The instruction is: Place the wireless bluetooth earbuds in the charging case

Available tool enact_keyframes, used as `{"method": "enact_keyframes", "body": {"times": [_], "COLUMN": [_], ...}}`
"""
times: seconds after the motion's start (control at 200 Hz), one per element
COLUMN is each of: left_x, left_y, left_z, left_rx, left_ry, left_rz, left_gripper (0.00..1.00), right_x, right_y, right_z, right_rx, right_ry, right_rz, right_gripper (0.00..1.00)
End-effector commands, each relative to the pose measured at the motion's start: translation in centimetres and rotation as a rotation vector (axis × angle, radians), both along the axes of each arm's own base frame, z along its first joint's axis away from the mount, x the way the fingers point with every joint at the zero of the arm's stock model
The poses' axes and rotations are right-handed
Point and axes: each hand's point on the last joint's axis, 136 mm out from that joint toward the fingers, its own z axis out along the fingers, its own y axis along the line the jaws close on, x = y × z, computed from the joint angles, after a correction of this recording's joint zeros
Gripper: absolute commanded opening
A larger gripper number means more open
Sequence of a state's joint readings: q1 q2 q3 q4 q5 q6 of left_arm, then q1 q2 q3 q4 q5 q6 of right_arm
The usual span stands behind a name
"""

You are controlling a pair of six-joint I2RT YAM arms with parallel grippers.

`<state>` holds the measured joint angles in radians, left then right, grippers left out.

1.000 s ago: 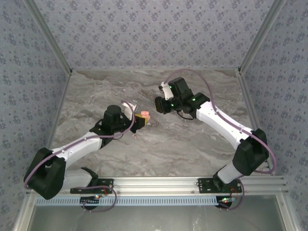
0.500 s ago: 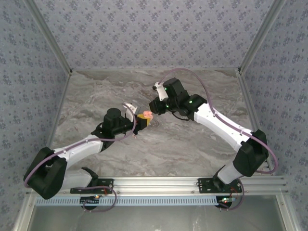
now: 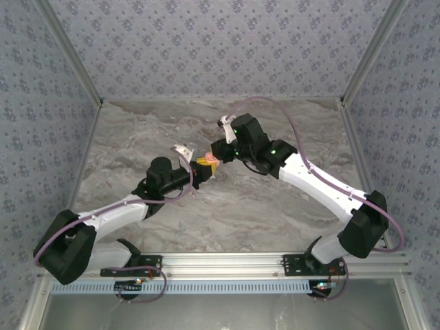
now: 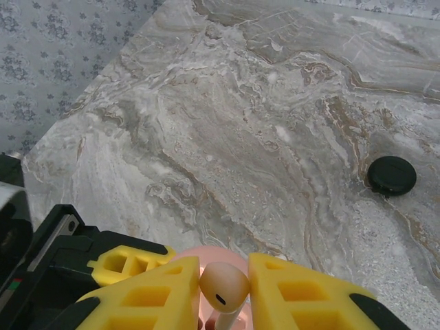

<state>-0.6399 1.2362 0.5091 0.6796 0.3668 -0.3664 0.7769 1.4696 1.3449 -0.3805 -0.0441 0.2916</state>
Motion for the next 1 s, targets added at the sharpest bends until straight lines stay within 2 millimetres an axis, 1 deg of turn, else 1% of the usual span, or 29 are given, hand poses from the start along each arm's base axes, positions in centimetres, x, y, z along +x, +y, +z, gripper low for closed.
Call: {"method": "enact_keyframes", "body": {"times": [0.0, 0.38, 0.835, 0.994], "left_x": [-0.2, -0.3, 0.0, 0.2], "left_y": [0.0, -0.1, -0.2, -0.1], "left_z": [2.6, 3.8, 4.9, 4.4], "left_rx": [-0.067, -0.096, -0.119, -0.094], "left_ry": [-0.063, -0.077, -0.083, -0.075], "left_rz": [0.010, 0.009, 0.019, 0.031], "left_gripper": [0.17, 0.17, 0.17, 0.17], "right_x": [0.0, -0.2, -0.6, -0.4], "right_y": [-0.2, 0.3, 0.6, 0.3], "right_z": [1.1, 1.2, 0.6, 0.2], "right_rx": [0.022, 0.031, 0.029, 0.014], "right_ry": [-0.037, -0.040, -0.026, -0.026], "right_rz": [-0.031, -0.019, -0.004, -0.020], "right_gripper": [0.25, 0.26, 0.26, 0.26]}}
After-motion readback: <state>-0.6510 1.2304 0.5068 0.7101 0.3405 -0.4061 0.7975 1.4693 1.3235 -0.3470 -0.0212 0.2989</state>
